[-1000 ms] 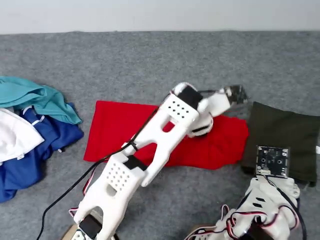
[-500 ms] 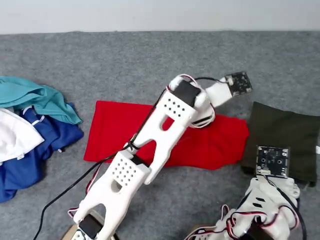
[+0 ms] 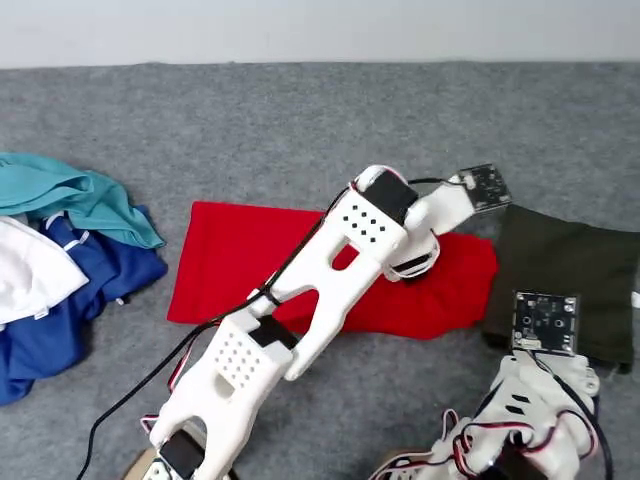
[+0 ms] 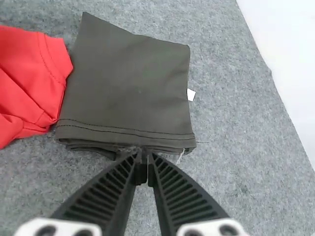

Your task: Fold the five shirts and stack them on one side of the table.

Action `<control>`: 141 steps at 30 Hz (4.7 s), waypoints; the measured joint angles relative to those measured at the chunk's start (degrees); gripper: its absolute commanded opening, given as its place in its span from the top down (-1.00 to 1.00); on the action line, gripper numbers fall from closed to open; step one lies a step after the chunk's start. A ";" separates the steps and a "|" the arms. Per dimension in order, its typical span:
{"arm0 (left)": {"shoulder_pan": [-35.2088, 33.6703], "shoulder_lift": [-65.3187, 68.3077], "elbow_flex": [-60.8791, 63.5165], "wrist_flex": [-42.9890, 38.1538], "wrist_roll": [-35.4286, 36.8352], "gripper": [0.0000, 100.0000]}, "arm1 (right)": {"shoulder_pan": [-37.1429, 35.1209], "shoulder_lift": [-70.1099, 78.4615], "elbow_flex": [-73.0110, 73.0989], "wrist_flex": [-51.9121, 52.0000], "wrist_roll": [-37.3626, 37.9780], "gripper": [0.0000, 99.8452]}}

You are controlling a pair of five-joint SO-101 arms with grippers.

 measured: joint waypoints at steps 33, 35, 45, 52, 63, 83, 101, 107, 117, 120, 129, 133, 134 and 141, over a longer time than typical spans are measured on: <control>-13.27 -15.38 20.31 4.13 2.55 0.64 | 0.00 0.00 0.53 0.00 0.00 0.97; -13.19 -18.37 28.57 4.13 1.85 0.64 | 0.00 0.00 0.53 0.00 0.00 0.97; -24.09 -20.92 52.40 -6.42 -1.67 0.64 | 0.00 0.00 0.53 0.00 0.00 0.97; -29.98 -21.89 58.55 -10.11 -4.48 0.64 | 0.00 0.00 0.53 0.00 0.00 0.97; -32.53 -28.66 56.18 -4.57 -4.84 0.63 | 0.00 0.00 0.53 0.00 0.00 0.97; -51.43 -21.45 45.01 -8.88 0.18 0.45 | 0.00 0.00 0.53 0.00 0.00 0.97; -50.90 7.74 12.13 4.57 -0.44 0.97 | 0.00 0.00 0.53 0.00 0.00 0.97; -50.46 6.42 11.87 4.84 -0.44 0.97 | 0.00 0.00 0.53 0.00 0.00 0.97; -55.03 1.14 11.96 4.48 -2.99 0.97 | 0.00 0.00 0.53 0.00 0.00 0.97; -54.07 -0.88 12.04 4.48 -2.99 0.97 | 0.00 0.00 0.53 0.00 0.00 0.97; -40.53 -21.36 26.29 4.31 -2.20 0.97 | 0.00 0.00 0.53 0.00 0.00 0.97; -32.26 -30.07 31.65 4.40 -0.35 0.97 | 0.00 0.00 0.53 0.00 0.00 0.97; -30.33 -31.38 31.82 4.40 0.44 0.97 | 0.00 0.00 0.53 0.00 0.00 0.97; -17.76 -34.02 31.91 4.40 5.27 0.97 | 0.00 0.00 0.53 0.00 0.00 0.97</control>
